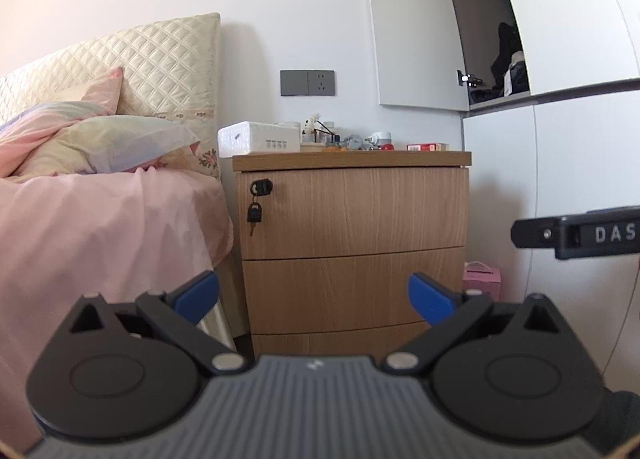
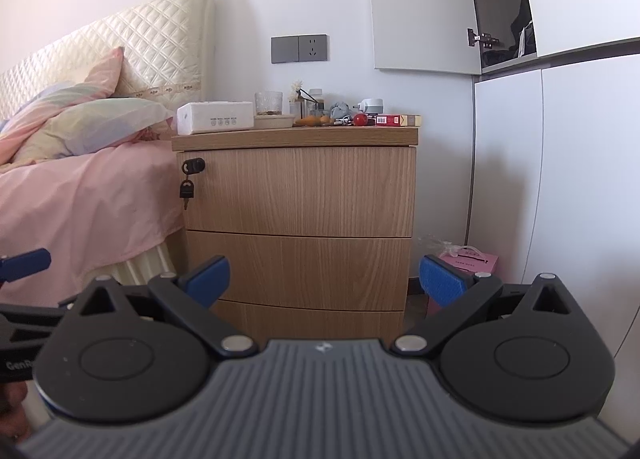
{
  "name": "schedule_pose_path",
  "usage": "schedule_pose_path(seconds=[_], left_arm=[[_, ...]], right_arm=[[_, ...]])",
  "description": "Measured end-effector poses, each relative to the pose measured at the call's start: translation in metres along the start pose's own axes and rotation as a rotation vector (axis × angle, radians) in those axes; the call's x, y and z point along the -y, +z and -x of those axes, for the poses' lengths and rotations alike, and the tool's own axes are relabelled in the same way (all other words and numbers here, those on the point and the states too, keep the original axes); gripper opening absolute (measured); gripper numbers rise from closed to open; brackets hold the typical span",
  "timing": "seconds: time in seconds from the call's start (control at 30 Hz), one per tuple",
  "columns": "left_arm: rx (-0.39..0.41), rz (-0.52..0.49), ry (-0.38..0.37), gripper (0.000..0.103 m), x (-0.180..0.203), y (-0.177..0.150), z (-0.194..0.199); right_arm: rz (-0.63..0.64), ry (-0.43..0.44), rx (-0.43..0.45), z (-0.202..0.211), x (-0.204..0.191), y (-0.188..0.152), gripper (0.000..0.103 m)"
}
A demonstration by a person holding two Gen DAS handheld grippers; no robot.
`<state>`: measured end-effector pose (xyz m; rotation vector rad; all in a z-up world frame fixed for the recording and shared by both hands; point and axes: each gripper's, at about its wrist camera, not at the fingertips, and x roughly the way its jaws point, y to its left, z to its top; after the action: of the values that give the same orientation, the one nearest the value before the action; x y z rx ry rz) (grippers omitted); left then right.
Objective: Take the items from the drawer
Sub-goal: 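Move both tools toward the wooden nightstand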
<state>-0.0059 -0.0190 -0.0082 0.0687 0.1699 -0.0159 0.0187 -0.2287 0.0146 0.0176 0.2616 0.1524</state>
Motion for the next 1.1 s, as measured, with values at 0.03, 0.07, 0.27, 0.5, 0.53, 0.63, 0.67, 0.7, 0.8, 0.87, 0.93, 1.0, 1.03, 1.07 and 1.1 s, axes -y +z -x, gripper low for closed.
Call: schedule_pose_path(seconds=[0.03, 0.07, 0.27, 0.5, 0.53, 0.63, 0.67, 0.7, 0.8, 0.87, 0.93, 1.0, 1.03, 1.07, 1.1], left_arm=[[-0.002, -0.002, -0.002, 0.102, 0.001, 0.0, 0.0], [-0.003, -0.004, -0.003, 0.102, 0.002, -0.001, 0.001], [-0.006, -0.004, 0.0, 0.102, 0.0, 0.0, 0.001], [-0.016, 0.002, -0.004, 0.102, 0.0, 0.0, -0.001], [-0.017, 0.004, -0.004, 0.102, 0.0, 0.0, -0.001], [-0.017, 0.006, -0.003, 0.102, -0.001, 0.0, -0.001], [-0.017, 0.003, 0.001, 0.102, 0.0, 0.0, 0.0], [-0.02, -0.006, 0.005, 0.102, 0.001, -0.002, 0.001], [-0.023, -0.025, 0.008, 0.102, 0.004, -0.003, 0.006], [-0.023, -0.021, 0.005, 0.102, 0.004, -0.002, 0.012], [-0.014, -0.02, 0.004, 0.102, 0.003, 0.002, 0.018], [-0.009, -0.015, 0.004, 0.102, 0.004, 0.007, 0.024], [-0.005, -0.012, 0.003, 0.102, 0.004, 0.01, 0.027], [0.004, -0.008, 0.001, 0.102, 0.004, 0.013, 0.031], [0.013, -0.004, -0.004, 0.102, 0.005, 0.016, 0.034]], right_arm=[[0.0, 0.0, -0.002, 0.0, 0.0, 0.0, 0.103], [0.0, 0.0, -0.003, -0.001, 0.001, 0.0, 0.103], [-0.002, -0.001, -0.003, 0.0, 0.001, -0.003, 0.103], [-0.018, 0.011, 0.004, 0.001, 0.003, -0.005, 0.103], [-0.024, 0.016, 0.005, 0.001, 0.005, -0.005, 0.103], [-0.033, 0.022, 0.012, 0.002, 0.007, -0.007, 0.103], [-0.038, 0.022, 0.017, 0.003, 0.006, -0.007, 0.103], [-0.044, 0.023, 0.021, 0.005, 0.006, -0.009, 0.103], [-0.051, 0.024, 0.021, 0.01, 0.006, -0.012, 0.103], [-0.045, 0.018, 0.017, 0.014, 0.005, -0.013, 0.103], [-0.05, 0.019, 0.018, 0.02, 0.006, -0.011, 0.103], [-0.059, 0.022, 0.026, 0.028, 0.005, -0.007, 0.103], [-0.059, 0.023, 0.035, 0.033, 0.005, -0.004, 0.103], [-0.06, 0.025, 0.043, 0.039, 0.005, -0.002, 0.103], [-0.062, 0.027, 0.052, 0.044, 0.006, 0.001, 0.103]])
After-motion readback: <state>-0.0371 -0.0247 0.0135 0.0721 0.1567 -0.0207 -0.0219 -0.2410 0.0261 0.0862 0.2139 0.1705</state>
